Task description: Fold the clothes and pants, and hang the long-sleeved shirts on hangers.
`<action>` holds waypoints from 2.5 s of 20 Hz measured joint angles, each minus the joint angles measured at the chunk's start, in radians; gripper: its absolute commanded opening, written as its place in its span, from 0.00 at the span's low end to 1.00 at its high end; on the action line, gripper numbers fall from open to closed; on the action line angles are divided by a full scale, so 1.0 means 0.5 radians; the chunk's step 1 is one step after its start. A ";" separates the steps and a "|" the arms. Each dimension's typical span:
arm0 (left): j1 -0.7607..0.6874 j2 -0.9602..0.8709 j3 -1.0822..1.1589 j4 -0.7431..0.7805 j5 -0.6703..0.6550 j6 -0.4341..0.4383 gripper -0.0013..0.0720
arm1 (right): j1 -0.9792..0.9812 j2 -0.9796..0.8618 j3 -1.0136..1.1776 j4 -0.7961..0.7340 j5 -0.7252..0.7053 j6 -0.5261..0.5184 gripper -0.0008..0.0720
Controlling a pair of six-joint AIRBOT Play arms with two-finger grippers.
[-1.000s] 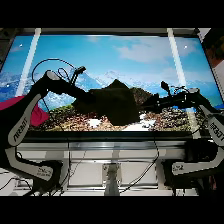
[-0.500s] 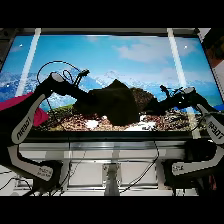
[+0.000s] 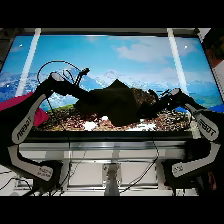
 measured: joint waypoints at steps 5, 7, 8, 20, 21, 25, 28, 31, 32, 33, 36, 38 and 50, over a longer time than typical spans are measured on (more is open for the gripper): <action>0.011 0.034 0.002 -0.013 -0.001 -0.035 0.04 | 0.027 0.079 -0.002 0.031 0.002 -0.003 0.04; 0.024 0.124 0.003 -0.013 0.000 -0.047 0.04 | 0.023 0.223 -0.002 0.057 0.019 -0.001 0.04; 0.027 0.195 0.003 -0.011 0.007 -0.050 0.04 | 0.021 0.324 -0.002 0.064 0.031 0.016 0.04; -0.294 1.268 0.005 0.704 0.240 -0.588 0.04 | 0.439 1.559 0.004 0.089 0.092 0.674 0.03; -0.328 1.292 0.005 0.797 0.247 -0.696 0.04 | 0.472 1.600 0.017 0.093 0.063 0.731 0.04; -0.422 1.249 0.005 1.247 0.384 -1.209 0.04 | 0.528 1.618 0.108 0.034 -0.197 0.880 0.04; -0.442 1.032 0.005 1.486 0.531 -1.437 0.04 | 0.542 1.465 0.150 -0.075 -0.526 0.999 0.04; -0.444 0.717 0.005 1.606 0.806 -1.535 0.11 | 0.548 1.174 0.168 -0.127 -1.035 1.118 0.10; -0.439 0.609 0.005 1.630 0.947 -1.555 0.36 | 0.549 1.069 0.171 -0.115 -1.278 1.161 0.47; -0.427 0.510 0.005 1.652 1.117 -1.578 0.55 | 0.550 0.957 0.179 -0.066 -1.604 1.190 0.71; -0.364 0.343 0.005 1.675 1.527 -1.785 0.55 | 0.532 0.695 0.232 0.074 -2.251 1.238 0.72; -0.285 0.311 0.005 1.688 1.679 -1.956 0.55 | 0.494 0.609 0.274 0.050 -2.348 1.209 0.71; 0.185 0.391 0.002 1.606 0.822 -1.416 0.04 | -0.025 0.519 0.403 -0.207 -0.963 0.451 0.03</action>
